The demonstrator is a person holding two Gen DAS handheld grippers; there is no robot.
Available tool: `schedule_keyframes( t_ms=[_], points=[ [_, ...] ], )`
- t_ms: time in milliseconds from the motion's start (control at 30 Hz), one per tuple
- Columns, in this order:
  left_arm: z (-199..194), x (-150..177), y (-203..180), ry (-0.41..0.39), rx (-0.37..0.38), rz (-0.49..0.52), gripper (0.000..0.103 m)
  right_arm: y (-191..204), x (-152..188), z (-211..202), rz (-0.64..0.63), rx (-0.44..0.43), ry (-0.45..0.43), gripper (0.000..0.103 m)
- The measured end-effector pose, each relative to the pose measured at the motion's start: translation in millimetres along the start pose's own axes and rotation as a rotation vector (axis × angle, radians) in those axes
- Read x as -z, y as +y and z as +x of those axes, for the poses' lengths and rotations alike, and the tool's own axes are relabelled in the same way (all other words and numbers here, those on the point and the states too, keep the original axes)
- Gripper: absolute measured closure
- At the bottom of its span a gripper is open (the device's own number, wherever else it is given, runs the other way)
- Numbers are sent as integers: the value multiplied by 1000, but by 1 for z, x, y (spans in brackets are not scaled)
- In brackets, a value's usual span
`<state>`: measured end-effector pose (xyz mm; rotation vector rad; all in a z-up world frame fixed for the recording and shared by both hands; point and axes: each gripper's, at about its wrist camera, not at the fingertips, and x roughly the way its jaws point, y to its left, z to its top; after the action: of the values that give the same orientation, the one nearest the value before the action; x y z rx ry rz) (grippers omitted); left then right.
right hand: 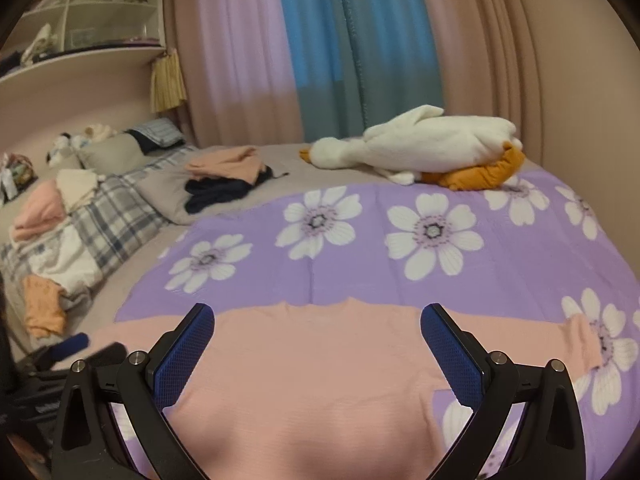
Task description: Fold small clothes
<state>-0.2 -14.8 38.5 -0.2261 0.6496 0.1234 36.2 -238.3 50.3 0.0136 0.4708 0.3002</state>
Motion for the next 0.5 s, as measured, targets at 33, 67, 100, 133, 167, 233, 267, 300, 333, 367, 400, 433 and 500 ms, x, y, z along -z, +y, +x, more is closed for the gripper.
schedule_keyframes(
  t_ms=[33, 67, 100, 133, 167, 233, 267, 300, 333, 367, 400, 433, 500],
  points=[
    [1, 2, 1, 4, -2, 1, 1, -2, 0, 1, -7, 5, 0, 1],
    [2, 3, 2, 7, 0, 1, 1, -2, 1, 2, -13, 11, 1, 1],
    [3, 4, 4, 11, 2, 1, 1, -2, 1, 3, -18, 13, 1, 1],
    [4, 6, 7, 18, 4, -3, 1, -3, 1, 3, -21, 11, -1, 1],
    [5, 7, 9, 22, 6, -5, 1, -3, 2, 4, -23, 6, -6, 1],
    [6, 8, 10, 26, 10, -5, 1, -3, 4, 6, -28, -8, -3, 1],
    [7, 10, 10, 29, 9, -2, 1, -3, 3, 9, -27, -9, 6, 1],
    [8, 11, 10, 31, 7, 0, 1, -4, 6, 10, -28, -6, 9, 1],
    [9, 12, 11, 34, 7, 1, 1, -4, 6, 11, -28, 0, 12, 1],
    [10, 13, 11, 39, 8, 1, 1, -4, 7, 12, -28, 4, 17, 1],
    [10, 15, 11, 42, 12, 2, 1, -4, 8, 14, -24, 2, 27, 1],
    [11, 16, 12, 48, 16, -1, 1, -5, 9, 15, -19, -1, 34, 1],
    [14, 17, 13, 59, 20, -6, 1, -8, 11, 17, -2, -18, 44, 1]
  ],
)
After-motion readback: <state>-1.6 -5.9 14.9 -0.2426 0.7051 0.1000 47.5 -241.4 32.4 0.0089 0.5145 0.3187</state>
